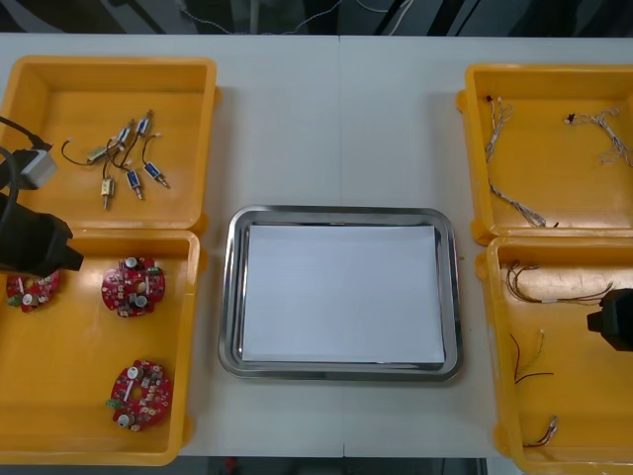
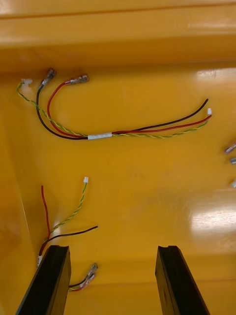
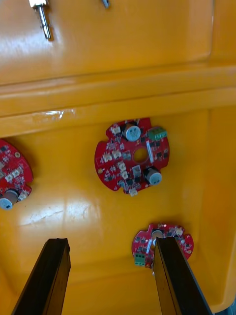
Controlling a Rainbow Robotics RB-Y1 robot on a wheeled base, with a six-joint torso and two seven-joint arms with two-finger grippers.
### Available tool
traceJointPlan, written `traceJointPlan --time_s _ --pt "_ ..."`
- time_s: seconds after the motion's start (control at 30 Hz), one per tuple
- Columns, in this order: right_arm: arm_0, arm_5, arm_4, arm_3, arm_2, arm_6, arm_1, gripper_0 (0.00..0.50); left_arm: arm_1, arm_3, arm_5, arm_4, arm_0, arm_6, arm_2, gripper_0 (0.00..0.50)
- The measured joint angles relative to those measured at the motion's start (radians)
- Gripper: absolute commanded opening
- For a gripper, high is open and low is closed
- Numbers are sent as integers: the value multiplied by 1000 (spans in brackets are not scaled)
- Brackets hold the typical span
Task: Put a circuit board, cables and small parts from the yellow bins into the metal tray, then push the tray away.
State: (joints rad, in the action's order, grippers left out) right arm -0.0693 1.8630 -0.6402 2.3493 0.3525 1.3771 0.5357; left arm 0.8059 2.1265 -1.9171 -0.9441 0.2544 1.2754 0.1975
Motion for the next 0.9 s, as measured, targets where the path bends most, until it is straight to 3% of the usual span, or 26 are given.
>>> traceJointPlan --time_s 0.27,0.73,0.9 --pt "-49 -42 113 0 -71 -21 -72 500 11 48 35 -41 -88 0 -1 500" --pt "-54 -126 127 -77 -89 -89 -127 500 58 114 262 -90 -263 0 -30 500" --pt "-53 -158 157 -101 -136 -241 -127 500 76 115 319 -91 -282 1 -82 500"
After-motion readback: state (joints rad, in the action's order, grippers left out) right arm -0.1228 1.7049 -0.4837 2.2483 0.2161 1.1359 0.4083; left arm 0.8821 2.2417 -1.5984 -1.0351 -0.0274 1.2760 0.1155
